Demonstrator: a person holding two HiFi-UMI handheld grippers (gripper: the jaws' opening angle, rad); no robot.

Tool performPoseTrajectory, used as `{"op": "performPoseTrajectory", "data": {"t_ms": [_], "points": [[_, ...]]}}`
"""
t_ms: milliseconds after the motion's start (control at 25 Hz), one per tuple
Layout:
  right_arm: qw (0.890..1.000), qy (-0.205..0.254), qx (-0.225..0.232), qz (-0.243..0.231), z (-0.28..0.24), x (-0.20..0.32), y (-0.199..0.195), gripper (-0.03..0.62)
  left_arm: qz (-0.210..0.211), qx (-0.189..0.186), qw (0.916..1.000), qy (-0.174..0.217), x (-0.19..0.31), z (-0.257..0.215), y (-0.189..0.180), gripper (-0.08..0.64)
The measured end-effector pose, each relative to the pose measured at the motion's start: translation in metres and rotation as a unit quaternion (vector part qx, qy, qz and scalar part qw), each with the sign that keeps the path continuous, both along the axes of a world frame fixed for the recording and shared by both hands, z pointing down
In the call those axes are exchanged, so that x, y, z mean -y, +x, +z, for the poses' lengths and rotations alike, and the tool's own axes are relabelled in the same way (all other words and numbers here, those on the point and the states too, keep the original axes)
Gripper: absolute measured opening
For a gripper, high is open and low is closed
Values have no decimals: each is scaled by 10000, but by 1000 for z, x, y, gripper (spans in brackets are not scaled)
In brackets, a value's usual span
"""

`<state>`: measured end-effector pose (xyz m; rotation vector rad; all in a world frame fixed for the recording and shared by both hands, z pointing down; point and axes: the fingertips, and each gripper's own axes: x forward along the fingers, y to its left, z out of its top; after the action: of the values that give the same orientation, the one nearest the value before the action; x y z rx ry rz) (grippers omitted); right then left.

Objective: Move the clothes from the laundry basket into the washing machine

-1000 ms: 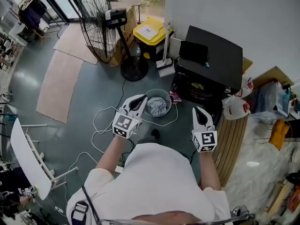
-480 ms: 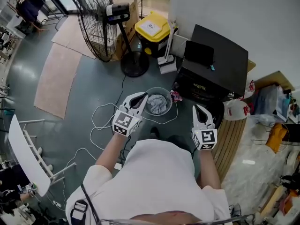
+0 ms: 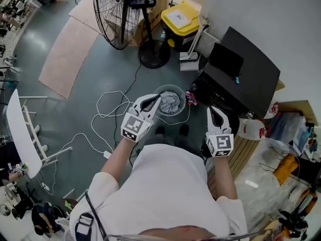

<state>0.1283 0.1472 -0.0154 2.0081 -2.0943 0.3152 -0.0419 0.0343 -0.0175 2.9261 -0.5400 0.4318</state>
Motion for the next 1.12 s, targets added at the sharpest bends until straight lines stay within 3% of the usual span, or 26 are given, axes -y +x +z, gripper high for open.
{"op": "performPoseTrajectory", "data": {"t_ms": [440,800,1120], "points": [[9897,-338,-78,-1390,39,43,15,11,-1268,133,9915,-266,6,32,2,5],[9793,-692,97,-1898,83,74,8,11,-1733,268,9831,-532,12,70,-8,5],[9751,-1003,-17,-1977,140,100,-8,11,-1693,392,9820,-738,30,125,-25,6]]}}
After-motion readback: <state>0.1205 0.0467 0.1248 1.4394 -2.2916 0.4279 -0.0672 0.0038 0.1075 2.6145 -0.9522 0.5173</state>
